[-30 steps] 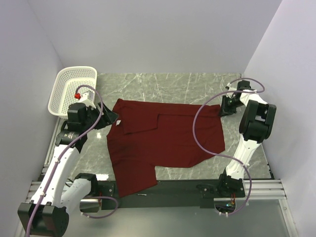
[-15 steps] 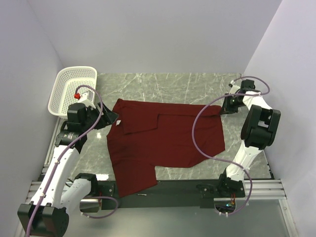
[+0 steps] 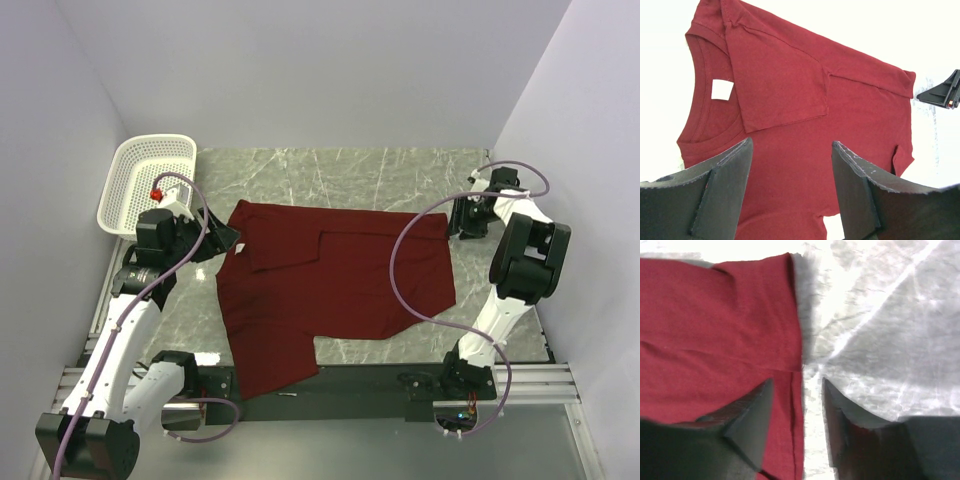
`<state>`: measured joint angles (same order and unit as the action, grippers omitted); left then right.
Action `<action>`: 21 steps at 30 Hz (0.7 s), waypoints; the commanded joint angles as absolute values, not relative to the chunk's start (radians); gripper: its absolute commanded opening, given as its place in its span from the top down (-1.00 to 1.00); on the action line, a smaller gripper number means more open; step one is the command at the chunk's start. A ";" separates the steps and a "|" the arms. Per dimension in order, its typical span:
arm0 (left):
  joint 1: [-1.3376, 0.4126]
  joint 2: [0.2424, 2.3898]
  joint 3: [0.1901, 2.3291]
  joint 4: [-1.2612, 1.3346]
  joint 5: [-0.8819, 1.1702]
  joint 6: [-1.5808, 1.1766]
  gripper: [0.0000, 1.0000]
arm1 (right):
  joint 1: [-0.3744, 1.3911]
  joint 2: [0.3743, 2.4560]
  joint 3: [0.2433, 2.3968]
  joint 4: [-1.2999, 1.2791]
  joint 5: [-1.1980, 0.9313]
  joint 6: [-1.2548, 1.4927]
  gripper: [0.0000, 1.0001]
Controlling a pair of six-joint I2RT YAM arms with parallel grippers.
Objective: Fold and stack the t-shirts
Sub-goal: Fold the tshirt
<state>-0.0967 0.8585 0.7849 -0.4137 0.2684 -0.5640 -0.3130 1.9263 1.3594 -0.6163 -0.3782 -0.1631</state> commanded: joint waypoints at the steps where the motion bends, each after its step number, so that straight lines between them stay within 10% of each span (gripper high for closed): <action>1: -0.095 0.842 0.798 -0.402 0.282 -0.558 -0.40 | -0.325 1.868 1.347 -0.589 -0.328 -0.189 -0.16; 7: -0.095 0.832 0.776 -0.396 0.302 -0.584 -0.40 | -0.327 1.751 1.287 -0.607 -0.488 -0.325 -0.25; 13: -0.095 0.793 0.683 -0.451 0.287 -0.766 -0.36 | -0.273 1.587 1.194 -1.154 -0.937 -1.190 -0.34; 21: -0.095 0.805 0.664 -0.658 0.192 -0.870 -0.38 | -0.045 1.329 0.859 -1.211 -0.743 -1.671 -0.43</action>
<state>-0.0967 0.8162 0.6601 -0.5816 0.2386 -0.8101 -0.0883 1.4113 0.9222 -1.1782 -0.7998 -1.4506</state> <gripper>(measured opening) 0.687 0.712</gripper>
